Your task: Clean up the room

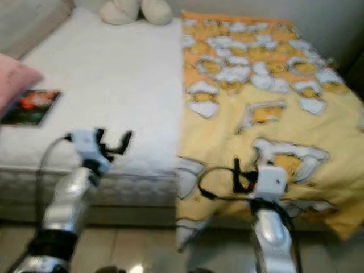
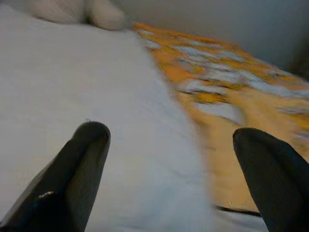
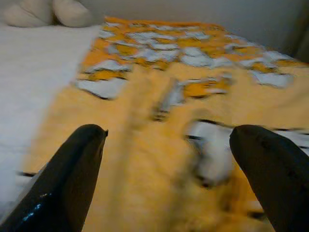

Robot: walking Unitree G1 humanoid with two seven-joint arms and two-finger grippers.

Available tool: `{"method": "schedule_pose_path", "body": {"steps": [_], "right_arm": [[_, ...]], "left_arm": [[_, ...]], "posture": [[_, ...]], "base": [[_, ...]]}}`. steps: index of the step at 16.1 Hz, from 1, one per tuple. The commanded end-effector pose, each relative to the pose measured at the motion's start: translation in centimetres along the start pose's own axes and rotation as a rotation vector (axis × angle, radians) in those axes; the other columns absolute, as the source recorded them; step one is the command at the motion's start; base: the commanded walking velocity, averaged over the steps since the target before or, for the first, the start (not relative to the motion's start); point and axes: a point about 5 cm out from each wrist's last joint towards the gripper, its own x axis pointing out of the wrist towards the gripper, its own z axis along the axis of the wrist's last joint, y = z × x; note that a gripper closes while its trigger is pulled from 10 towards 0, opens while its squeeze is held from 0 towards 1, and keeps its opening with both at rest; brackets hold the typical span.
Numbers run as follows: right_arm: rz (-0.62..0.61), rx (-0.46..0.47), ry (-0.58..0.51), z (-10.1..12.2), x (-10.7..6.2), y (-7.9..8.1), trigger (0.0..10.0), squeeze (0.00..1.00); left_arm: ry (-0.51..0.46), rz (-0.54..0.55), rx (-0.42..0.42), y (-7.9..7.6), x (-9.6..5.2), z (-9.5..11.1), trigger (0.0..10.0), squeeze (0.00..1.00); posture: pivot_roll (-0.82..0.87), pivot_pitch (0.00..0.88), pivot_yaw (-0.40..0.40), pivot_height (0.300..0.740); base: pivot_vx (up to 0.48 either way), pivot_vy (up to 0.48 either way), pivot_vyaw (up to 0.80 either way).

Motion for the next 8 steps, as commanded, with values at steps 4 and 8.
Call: {"method": "schedule_pose_path", "body": {"steps": [4, 8], "right_arm": [[-0.009, -0.002, -0.020, 0.51, -0.05, -0.03, 10.0, 0.00], [-0.011, -0.007, -0.017, 0.47, -0.24, -0.13, 10.0, 0.00]], "left_arm": [[0.000, 0.007, 0.021, 0.40, 0.53, 0.49, 10.0, 0.00], [0.006, 0.025, 0.040, 0.52, 1.14, 0.47, 10.0, 0.00]], "posture": [[-0.03, 0.009, -0.008, 0.739], [-0.04, 0.001, -0.003, 0.739]], "base": [[0.000, -0.480, 0.00], [0.000, -0.237, 0.00]]}}
